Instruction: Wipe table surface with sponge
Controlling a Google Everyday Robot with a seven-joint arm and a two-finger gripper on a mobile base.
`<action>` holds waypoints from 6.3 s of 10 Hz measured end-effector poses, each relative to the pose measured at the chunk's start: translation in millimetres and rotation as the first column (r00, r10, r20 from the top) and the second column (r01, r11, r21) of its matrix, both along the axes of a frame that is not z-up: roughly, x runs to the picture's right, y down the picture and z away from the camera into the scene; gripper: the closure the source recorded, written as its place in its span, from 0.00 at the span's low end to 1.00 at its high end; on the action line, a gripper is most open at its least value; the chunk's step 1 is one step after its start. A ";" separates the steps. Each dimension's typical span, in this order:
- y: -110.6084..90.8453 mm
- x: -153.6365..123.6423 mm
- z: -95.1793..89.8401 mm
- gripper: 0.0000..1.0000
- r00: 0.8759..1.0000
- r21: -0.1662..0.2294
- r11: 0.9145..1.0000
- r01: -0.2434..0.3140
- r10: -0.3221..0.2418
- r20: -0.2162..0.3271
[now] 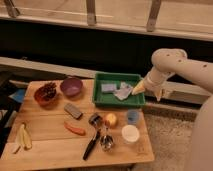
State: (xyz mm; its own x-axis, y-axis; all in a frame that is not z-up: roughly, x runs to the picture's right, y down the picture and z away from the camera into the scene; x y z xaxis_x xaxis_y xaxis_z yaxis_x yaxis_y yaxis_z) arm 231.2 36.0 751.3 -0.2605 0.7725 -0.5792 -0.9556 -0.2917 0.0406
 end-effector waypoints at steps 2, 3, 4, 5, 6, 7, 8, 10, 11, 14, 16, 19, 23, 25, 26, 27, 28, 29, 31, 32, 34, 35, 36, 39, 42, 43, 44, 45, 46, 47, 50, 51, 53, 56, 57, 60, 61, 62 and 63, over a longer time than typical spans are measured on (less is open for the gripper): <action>0.0 -0.1 0.0 0.20 1.000 0.000 1.000 0.000 0.000 0.000; 0.0 -0.1 0.0 0.20 1.000 0.000 1.000 0.000 0.000 0.000; -0.1 -0.1 0.0 0.20 1.000 0.000 1.000 0.000 0.000 0.000; 0.0 -0.1 0.0 0.20 1.000 0.000 1.000 0.000 0.000 0.000; -0.1 -0.1 0.0 0.20 1.000 0.000 1.000 0.000 0.000 0.000; -0.2 -0.3 0.1 0.20 1.000 0.000 1.000 0.001 -0.001 0.000; -0.9 -0.2 0.2 0.20 1.000 0.004 1.000 0.006 -0.006 0.001; -16.0 -11.4 -4.2 0.20 0.997 0.061 0.995 0.074 -0.076 0.031; -24.5 -27.1 -4.9 0.20 0.992 0.097 0.989 0.109 -0.114 0.049; -55.2 -98.0 -4.8 0.20 0.966 0.208 0.957 0.203 -0.230 0.116; -55.8 -96.5 -5.1 0.20 0.965 0.212 0.954 0.211 -0.238 0.113; -55.2 -96.9 -4.9 0.20 0.965 0.209 0.955 0.209 -0.236 0.114; -55.2 -122.6 38.4 0.20 0.965 0.197 0.960 0.200 -0.227 0.127; -58.1 -141.3 68.3 0.20 0.965 0.185 0.965 0.184 -0.213 0.151; -63.0 -140.7 92.7 0.20 0.967 0.177 0.969 0.172 -0.200 0.158; -70.1 -138.7 109.4 0.20 0.970 0.173 0.973 0.152 -0.181 0.163; -77.8 -142.1 125.7 0.20 0.971 0.175 0.976 0.128 -0.159 0.178; -82.9 -146.0 143.6 0.20 0.973 0.174 0.981 0.083 -0.118 0.200; -88.5 -146.7 165.1 0.20 0.972 0.173 0.985 0.022 -0.062 0.227; -89.9 -146.7 169.3 0.20 0.971 0.174 0.985 0.010 -0.051 0.232; -87.2 -145.6 166.6 0.20 0.972 0.179 0.984 0.011 -0.053 0.229; -85.1 -143.9 167.0 0.20 0.973 0.182 0.983 0.004 -0.046 0.226; -83.6 -141.7 168.4 0.20 0.973 0.189 0.982 -0.014 -0.030 0.229; -77.7 -155.0 182.4 0.20 0.962 0.176 0.984 -0.035 -0.015 0.271; -77.0 -159.2 193.0 0.20 0.956 0.168 0.985 -0.041 -0.011 0.294; -76.3 -161.1 197.1 0.20 0.954 0.164 0.986 -0.039 -0.012 0.300; -77.0 -161.2 201.2 0.20 0.952 0.163 0.986 -0.039 -0.013 0.305; -77.1 -160.2 205.1 0.20 0.951 0.160 0.986 -0.038 -0.014 0.308; -76.7 -161.8 209.9 0.20 0.950 0.154 0.988 -0.032 -0.018 0.313; -76.7 -163.9 212.9 0.20 0.949 0.152 0.988 -0.027 -0.023 0.316; -76.7 -167.5 221.7 0.20 0.945 0.143 0.989 -0.023 -0.025 0.327; -75.1 -169.2 224.7 0.20 0.943 0.138 0.990 -0.024 -0.023 0.333; -71.4 -177.7 229.5 0.20 0.936 0.128 0.991 -0.028 -0.019 0.350; -60.9 -181.4 236.9 0.20 0.930 0.103 0.994 -0.043 0.002 0.367; -59.9 -180.4 237.5 0.20 0.930 0.100 0.994 -0.047 0.007 0.368; -58.1 -174.4 238.5 0.21 0.932 0.092 0.994 -0.065 0.028 0.361; -58.0 -172.1 238.6 0.25 0.933 0.092 0.993 -0.069 0.032 0.357; -57.7 -169.9 239.0 0.35 0.935 0.092 0.993 -0.073 0.035 0.354; -57.5 -168.6 239.2 0.45 0.936 0.093 0.993 -0.074 0.037 0.351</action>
State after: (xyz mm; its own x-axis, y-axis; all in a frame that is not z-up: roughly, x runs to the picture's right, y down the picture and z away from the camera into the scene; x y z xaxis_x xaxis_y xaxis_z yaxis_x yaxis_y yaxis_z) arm 62.6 -21.5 990.5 -0.1013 0.8227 -0.5594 -0.8866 -0.3297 -0.3243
